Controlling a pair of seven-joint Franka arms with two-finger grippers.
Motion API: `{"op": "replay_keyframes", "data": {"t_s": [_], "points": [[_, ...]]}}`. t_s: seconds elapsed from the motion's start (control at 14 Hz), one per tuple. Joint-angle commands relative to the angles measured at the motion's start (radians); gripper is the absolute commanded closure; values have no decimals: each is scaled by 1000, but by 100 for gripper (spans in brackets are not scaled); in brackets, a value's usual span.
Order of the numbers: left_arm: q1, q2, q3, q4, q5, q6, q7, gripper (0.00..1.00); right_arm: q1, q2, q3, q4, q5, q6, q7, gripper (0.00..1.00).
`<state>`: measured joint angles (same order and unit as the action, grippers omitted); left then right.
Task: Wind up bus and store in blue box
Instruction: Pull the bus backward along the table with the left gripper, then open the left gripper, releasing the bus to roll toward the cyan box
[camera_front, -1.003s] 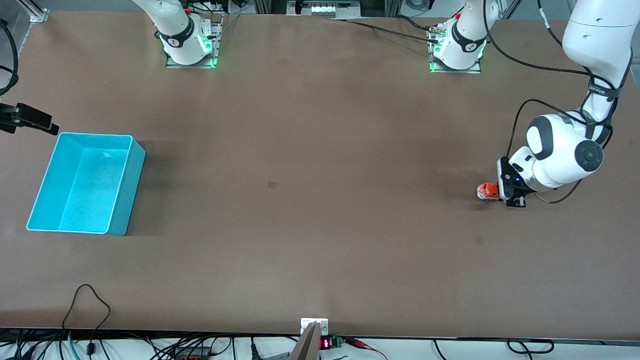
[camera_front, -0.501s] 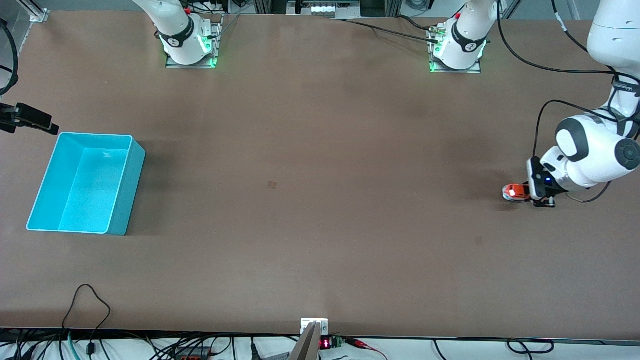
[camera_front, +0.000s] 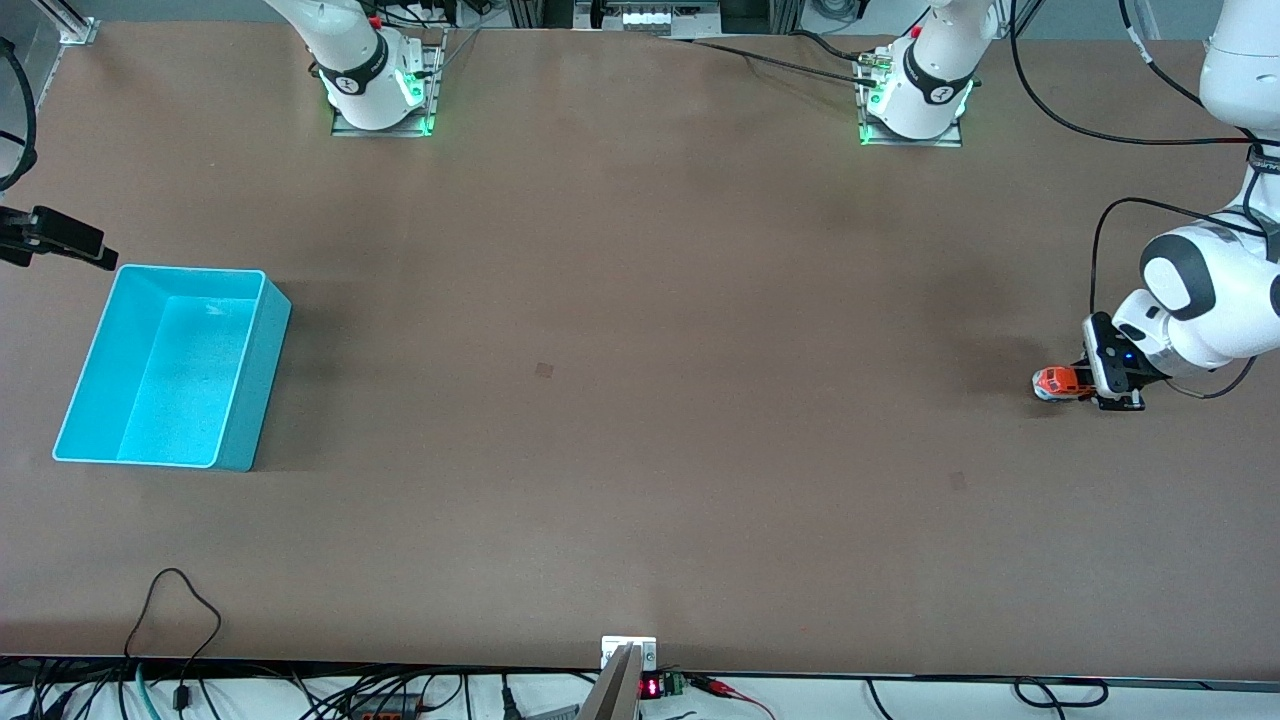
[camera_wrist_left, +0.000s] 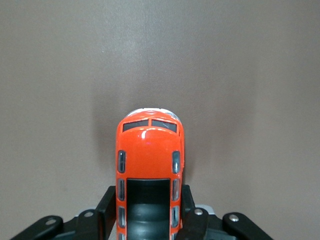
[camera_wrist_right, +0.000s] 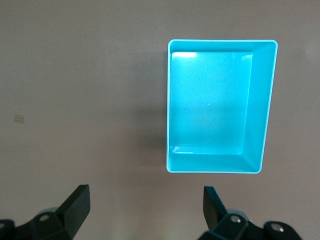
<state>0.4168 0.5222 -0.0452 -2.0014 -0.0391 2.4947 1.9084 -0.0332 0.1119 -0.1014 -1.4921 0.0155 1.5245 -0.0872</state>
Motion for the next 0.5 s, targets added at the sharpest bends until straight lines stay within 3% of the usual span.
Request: {"op": "replay_keyframes", "data": {"t_s": [0.0, 0.21, 0.43], "points": [[22, 29, -7, -2, 15, -39, 23, 4, -4, -4, 6, 1, 12, 0, 10, 0], [-18, -59, -21, 51, 16, -230, 18, 0, -5, -4, 6, 0, 12, 0, 10, 0], [-53, -151, -39, 75, 16, -321, 18, 0, -5, -4, 6, 0, 12, 0, 10, 0]]}}
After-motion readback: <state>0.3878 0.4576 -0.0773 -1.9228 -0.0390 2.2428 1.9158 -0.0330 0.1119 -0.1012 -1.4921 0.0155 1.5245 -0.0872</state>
